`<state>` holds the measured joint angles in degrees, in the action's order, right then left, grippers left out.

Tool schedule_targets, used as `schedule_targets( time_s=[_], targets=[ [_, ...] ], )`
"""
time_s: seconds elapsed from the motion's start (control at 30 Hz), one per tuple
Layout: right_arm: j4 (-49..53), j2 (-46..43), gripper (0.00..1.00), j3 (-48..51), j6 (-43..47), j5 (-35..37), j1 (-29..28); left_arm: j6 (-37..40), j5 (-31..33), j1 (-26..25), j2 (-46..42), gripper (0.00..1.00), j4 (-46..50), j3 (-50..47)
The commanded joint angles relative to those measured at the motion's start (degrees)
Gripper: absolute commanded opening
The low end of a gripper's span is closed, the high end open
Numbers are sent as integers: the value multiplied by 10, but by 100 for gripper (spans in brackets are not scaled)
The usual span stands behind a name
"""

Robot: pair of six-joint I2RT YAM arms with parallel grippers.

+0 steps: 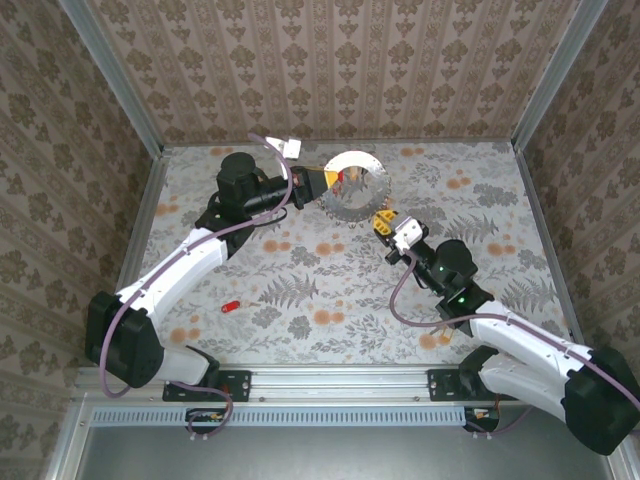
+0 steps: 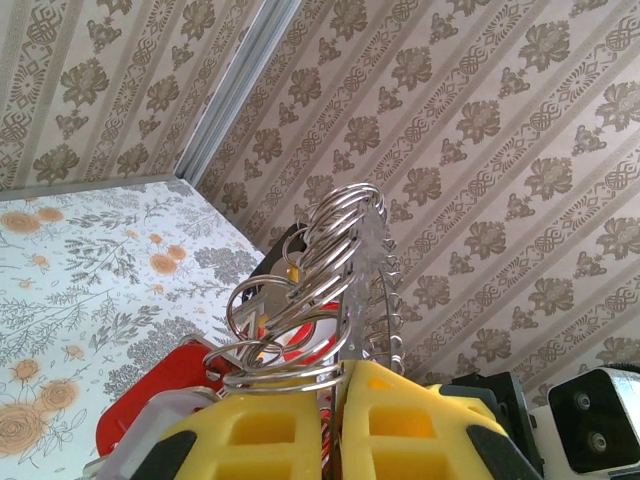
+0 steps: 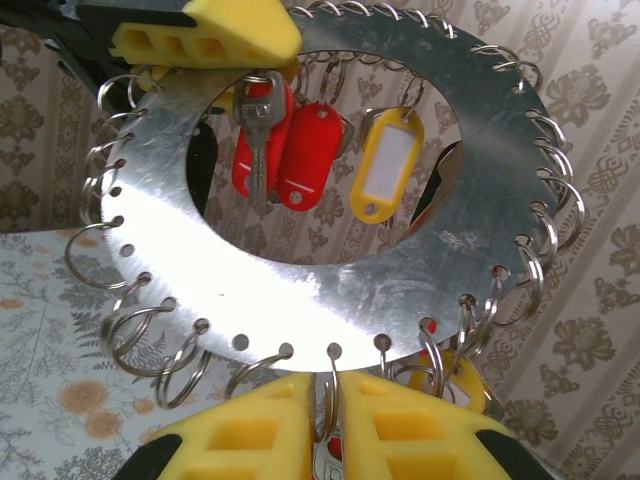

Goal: Put the keys on the keyring

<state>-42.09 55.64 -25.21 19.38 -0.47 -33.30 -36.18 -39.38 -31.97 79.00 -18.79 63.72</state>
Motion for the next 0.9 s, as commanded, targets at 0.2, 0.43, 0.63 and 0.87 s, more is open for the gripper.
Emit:
schedule_targets(
  time_s=[0.2,0.43,0.63,0.87],
  targets=[
    [-32,14,17,-9,4,13,-4,0,-7,-6,-22,0,-32,12],
    [-31,12,16,-2,-1,14,-4,0,-5,-6,-23,0,-32,9],
    [-25,9,16,5,3,21,-4,0,-2,-6,-26,0,-33,6],
    [-24,7,16,8,3,20,-4,0,4,-6,-30,0,-30,4]
  ],
)
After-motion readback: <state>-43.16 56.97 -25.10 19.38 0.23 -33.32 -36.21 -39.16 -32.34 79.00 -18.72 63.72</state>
